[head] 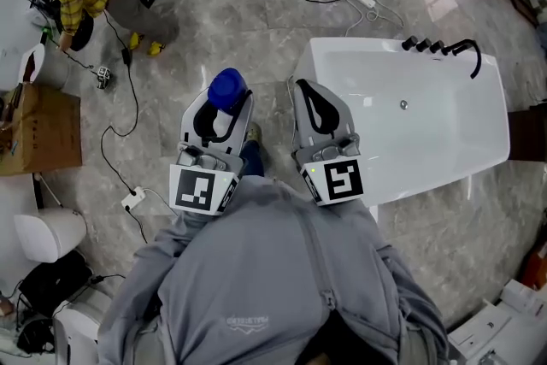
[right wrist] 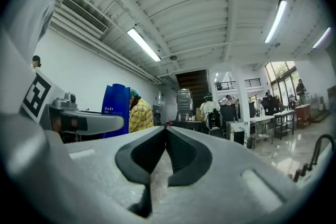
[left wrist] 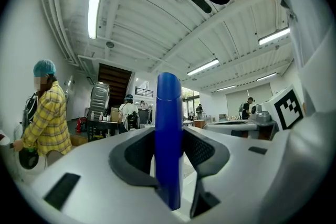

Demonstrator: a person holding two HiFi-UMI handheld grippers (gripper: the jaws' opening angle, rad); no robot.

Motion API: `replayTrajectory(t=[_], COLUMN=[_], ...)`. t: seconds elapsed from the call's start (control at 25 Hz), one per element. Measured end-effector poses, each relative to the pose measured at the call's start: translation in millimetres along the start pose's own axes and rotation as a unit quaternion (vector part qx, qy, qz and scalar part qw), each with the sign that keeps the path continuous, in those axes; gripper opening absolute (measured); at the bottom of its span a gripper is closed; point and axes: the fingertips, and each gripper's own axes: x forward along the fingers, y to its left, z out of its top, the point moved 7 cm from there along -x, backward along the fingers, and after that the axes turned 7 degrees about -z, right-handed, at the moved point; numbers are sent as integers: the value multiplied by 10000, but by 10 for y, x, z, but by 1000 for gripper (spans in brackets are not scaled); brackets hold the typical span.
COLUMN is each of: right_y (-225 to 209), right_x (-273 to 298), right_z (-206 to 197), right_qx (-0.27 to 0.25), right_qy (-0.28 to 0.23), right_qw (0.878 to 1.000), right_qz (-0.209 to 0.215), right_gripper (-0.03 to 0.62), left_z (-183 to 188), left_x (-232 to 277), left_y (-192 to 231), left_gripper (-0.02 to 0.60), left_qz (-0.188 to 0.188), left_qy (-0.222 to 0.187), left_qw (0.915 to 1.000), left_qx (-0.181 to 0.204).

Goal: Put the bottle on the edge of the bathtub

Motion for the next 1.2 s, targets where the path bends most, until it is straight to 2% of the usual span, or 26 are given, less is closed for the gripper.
replayTrajectory(t=[0.32,0.56,0.8,1.2], right_y=[-282,-416,-500,-652], right_x=[1201,1856,2135,2480], right_z=[9,-38,-125,-161], right_qx=[-7,-52,12,33], right_qy=[32,75,216,246], right_qw=[9995,9991,9984,9980], right_qz=[-324,-408,-518,-578], right_gripper=[3,3,3,3], left_z=[51,27,-55,-108], left_x=[796,1233,1432,1732], left_y=[1001,1536,1833,2088], left_gripper=[156,158,157,158], left_qz=[-255,-353,-390,-465], left_qy=[-34,-27,25,-52], left_qw=[9997,9994,9991,9985], left_qx=[15,27,-136,-271])
